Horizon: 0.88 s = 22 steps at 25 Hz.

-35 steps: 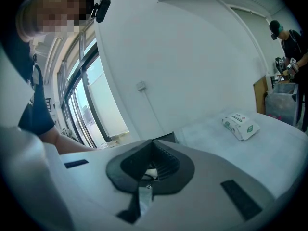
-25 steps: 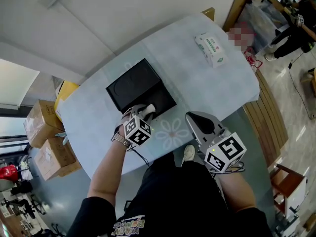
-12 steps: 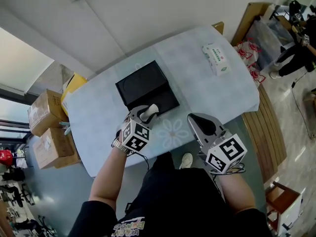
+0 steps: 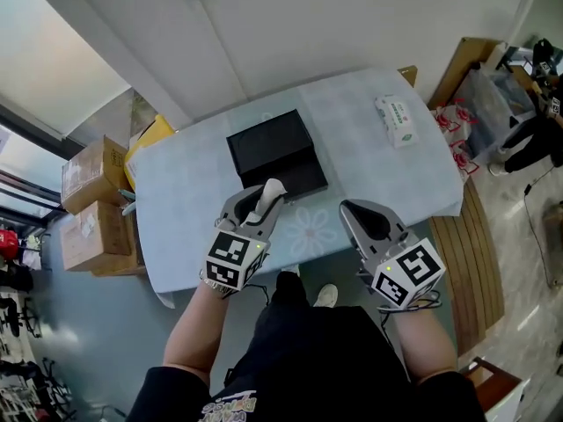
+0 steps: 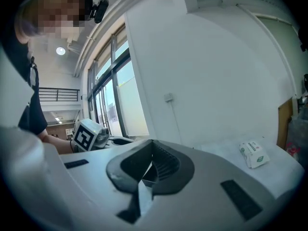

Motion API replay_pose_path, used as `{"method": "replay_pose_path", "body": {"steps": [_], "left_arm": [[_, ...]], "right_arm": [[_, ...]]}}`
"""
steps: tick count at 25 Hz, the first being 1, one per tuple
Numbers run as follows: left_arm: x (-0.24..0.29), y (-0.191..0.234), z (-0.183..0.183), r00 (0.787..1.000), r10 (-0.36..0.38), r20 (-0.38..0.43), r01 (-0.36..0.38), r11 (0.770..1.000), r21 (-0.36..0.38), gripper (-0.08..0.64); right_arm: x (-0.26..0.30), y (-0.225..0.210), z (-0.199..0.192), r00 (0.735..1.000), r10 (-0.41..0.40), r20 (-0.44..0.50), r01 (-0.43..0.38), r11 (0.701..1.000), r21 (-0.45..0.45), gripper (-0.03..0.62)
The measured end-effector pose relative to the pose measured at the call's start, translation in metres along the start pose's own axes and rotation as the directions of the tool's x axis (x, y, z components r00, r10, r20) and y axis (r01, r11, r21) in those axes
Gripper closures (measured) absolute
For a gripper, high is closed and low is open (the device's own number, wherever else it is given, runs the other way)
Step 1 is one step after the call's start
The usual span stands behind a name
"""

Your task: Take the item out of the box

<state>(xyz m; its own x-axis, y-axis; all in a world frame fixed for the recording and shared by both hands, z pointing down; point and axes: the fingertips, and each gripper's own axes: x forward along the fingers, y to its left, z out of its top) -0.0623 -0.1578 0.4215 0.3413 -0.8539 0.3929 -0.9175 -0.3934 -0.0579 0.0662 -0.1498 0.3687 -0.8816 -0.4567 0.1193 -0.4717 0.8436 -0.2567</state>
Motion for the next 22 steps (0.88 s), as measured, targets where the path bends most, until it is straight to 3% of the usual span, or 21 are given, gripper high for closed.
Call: {"method": "replay_pose_path", "body": {"steps": [4,8,22], "left_arm": [[-0.044,-0.012,0.018,0.994,0.063,0.09,-0.059,0.997,-0.046,0.419],[-0.083,-0.025,0.025,0.985,0.117,0.127,-0.116,0.993,-0.016,0.419],[-0.165,-0.027,0.014,0.971,0.14,0.194,-0.12,0.987,-0.111,0.418]], "right_arm": [[-0.007,0.02,0.005,0.999,0.044,0.01,-0.043,0.999,-0.023,0.583],[-0.008,0.041,0.009,0.996,0.088,0.021,-0.088,0.996,-0.033,0.583],[0.021,0.116,0.003,0.986,0.168,0.008,-0.167,0.985,-0.05,0.583]]}}
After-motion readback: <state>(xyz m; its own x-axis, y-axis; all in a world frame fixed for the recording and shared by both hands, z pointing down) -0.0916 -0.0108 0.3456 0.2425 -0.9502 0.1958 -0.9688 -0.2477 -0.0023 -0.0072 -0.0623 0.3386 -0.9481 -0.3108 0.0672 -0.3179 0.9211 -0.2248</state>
